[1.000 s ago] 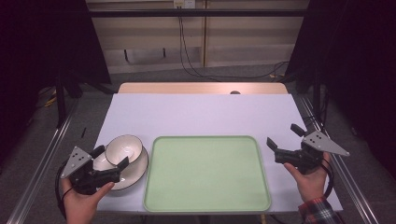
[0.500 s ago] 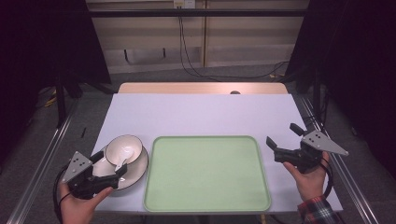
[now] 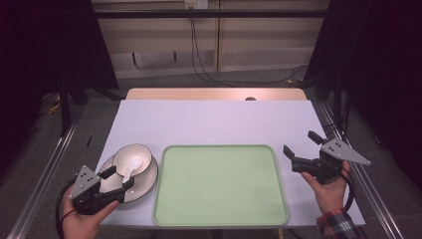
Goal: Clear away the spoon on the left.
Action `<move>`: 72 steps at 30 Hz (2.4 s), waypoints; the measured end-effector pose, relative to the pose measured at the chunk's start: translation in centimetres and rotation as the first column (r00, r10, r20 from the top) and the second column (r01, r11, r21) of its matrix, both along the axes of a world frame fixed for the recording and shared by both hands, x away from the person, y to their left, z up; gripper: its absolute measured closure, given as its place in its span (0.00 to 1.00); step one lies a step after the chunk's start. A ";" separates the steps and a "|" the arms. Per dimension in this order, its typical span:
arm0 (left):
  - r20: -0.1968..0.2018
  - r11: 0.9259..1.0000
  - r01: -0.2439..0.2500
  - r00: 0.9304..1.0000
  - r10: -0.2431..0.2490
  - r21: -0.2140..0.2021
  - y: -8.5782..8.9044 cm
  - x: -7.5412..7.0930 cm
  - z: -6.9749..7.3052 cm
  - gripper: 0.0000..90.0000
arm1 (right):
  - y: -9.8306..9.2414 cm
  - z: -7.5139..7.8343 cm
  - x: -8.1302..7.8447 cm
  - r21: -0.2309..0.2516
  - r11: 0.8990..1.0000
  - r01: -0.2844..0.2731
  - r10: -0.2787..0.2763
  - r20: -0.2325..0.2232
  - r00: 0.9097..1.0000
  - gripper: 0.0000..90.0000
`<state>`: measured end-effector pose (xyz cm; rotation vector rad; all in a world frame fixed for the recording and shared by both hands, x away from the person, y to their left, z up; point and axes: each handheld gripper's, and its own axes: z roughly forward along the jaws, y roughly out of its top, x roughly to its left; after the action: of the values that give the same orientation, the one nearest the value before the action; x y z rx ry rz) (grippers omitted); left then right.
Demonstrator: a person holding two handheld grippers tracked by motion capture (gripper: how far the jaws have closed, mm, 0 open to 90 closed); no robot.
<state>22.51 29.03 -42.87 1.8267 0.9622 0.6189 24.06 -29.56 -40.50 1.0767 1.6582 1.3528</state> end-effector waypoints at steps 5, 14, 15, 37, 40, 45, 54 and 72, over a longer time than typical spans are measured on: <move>0.000 1.000 0.001 1.000 -0.001 0.009 0.2 0.0 -0.3 0.42 | 0.0 0.0 0.0 0.000 1.000 0.000 0.000 0.006 1.000 0.06; -0.014 1.000 0.001 1.000 -0.001 0.019 0.2 0.0 -0.5 0.48 | 0.0 0.0 0.1 0.000 1.000 -0.003 0.003 0.003 1.000 0.06; -0.019 1.000 0.001 1.000 -0.001 0.020 0.2 0.0 -0.5 0.48 | 0.0 0.0 0.1 -0.001 1.000 -0.006 0.006 0.002 1.000 0.06; -0.061 0.999 -0.037 0.997 0.035 -0.028 0.8 -0.1 -0.3 0.86 | 0.0 0.1 0.1 -0.004 1.000 -0.002 0.002 0.007 1.000 0.06; -0.068 0.998 -0.037 0.997 0.034 -0.046 0.8 0.0 -0.3 0.88 | 0.0 0.1 0.1 -0.002 1.000 -0.005 0.005 0.001 1.000 0.06; -0.074 0.998 -0.034 0.997 0.030 -0.061 0.7 0.0 -0.3 0.94 | 0.0 0.1 0.0 -0.001 1.000 0.000 0.000 0.002 1.000 0.06; -0.072 0.995 -0.069 0.995 0.064 -0.072 0.7 0.2 0.1 0.95 | -0.1 0.1 0.0 0.003 1.000 -0.002 0.002 0.001 1.000 0.06; -0.065 0.988 -0.099 0.994 0.092 -0.117 0.8 2.2 1.9 0.95 | -0.3 0.1 -0.1 0.007 1.000 0.003 -0.003 -0.005 1.000 0.07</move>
<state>24.76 29.83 -40.92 1.7079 1.1082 0.5556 23.97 -29.91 -40.41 1.0873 1.6556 1.3560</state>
